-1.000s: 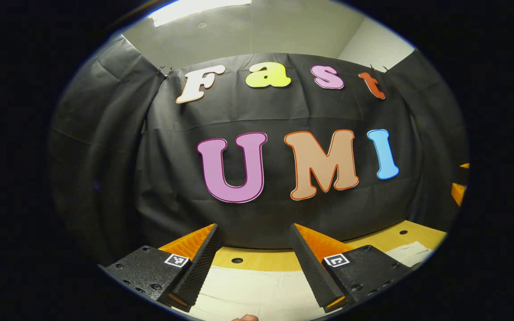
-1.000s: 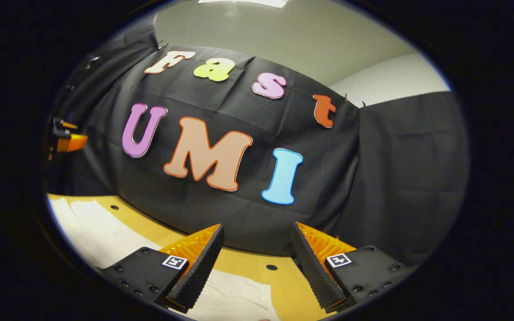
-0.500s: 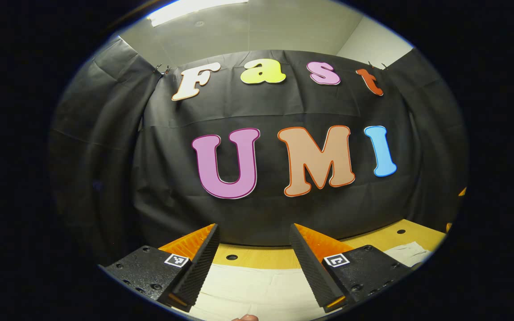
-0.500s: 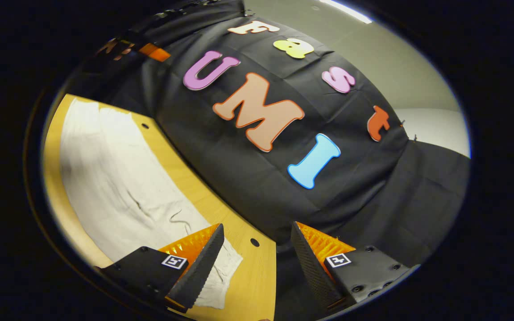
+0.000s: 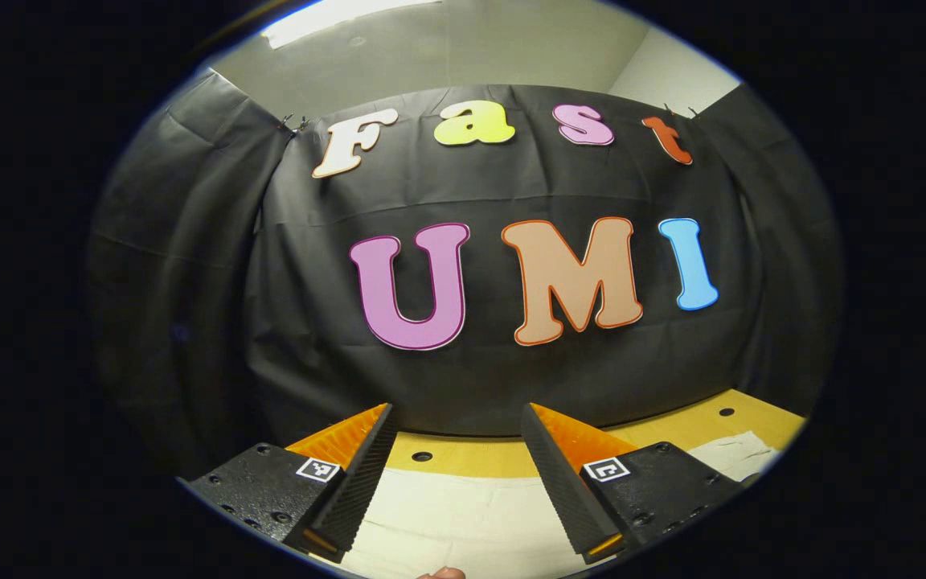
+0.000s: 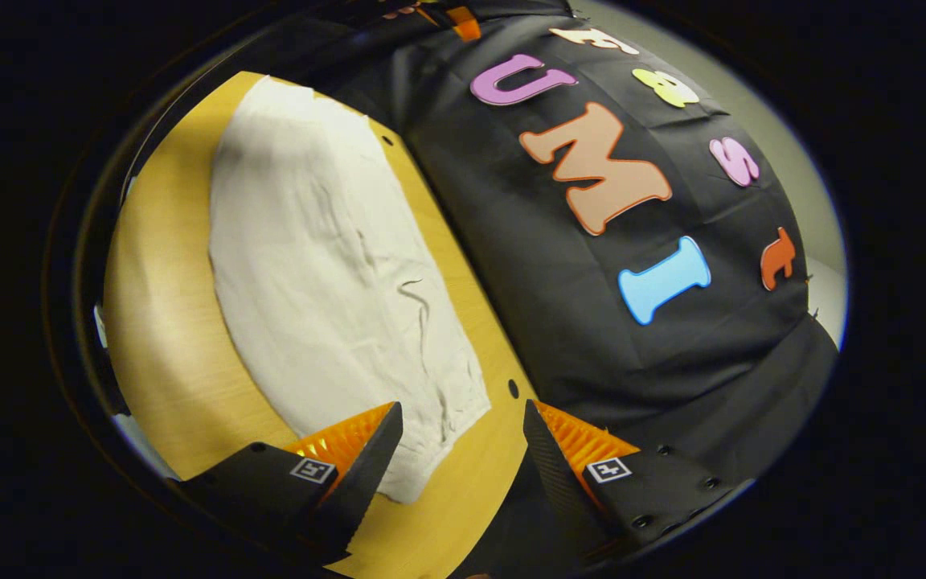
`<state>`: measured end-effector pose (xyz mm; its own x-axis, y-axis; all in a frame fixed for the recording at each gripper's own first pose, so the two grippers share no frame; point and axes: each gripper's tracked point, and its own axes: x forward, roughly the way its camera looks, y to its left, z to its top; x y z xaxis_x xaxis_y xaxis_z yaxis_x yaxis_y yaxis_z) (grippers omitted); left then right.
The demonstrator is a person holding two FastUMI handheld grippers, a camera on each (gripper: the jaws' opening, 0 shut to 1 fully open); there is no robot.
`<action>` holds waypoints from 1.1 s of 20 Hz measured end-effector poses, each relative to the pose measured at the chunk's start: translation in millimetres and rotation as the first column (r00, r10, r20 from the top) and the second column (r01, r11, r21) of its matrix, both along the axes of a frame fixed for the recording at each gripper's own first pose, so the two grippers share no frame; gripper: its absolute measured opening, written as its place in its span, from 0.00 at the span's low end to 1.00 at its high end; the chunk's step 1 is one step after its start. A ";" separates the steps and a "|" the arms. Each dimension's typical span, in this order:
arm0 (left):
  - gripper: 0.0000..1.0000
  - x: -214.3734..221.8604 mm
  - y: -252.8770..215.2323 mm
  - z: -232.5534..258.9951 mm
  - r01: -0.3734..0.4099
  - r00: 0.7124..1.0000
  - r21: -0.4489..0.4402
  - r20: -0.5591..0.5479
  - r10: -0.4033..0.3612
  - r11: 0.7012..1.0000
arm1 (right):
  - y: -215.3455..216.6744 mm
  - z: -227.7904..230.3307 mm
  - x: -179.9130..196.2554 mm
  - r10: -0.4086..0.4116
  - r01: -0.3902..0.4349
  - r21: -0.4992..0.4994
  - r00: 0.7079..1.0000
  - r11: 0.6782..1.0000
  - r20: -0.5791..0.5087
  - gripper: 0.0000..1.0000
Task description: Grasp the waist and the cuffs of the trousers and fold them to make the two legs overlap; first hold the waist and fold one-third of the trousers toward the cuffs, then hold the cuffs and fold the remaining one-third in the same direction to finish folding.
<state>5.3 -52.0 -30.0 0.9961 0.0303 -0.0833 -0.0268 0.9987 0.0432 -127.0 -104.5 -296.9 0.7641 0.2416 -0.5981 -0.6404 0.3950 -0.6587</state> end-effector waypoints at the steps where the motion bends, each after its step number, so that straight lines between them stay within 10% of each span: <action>1: 0.94 -1.7 0.1 -1.0 -0.001 1.000 0.006 0.000 0.001 1.000 | 0.0 -10.5 -6.9 0.018 -0.018 -0.019 0.999 1.000 -0.028 0.97; 13: 0.93 -18.0 19.9 -12.5 -0.037 0.999 0.060 -0.028 0.038 0.998 | -17.0 -87.0 -50.8 0.119 -0.167 -0.181 0.960 0.969 -0.252 0.98; 22: 0.96 -29.2 45.4 -18.8 -0.089 0.995 0.077 -0.044 0.093 0.993 | -5.2 -98.6 -15.4 0.142 -0.181 -0.217 0.973 0.959 -0.184 0.93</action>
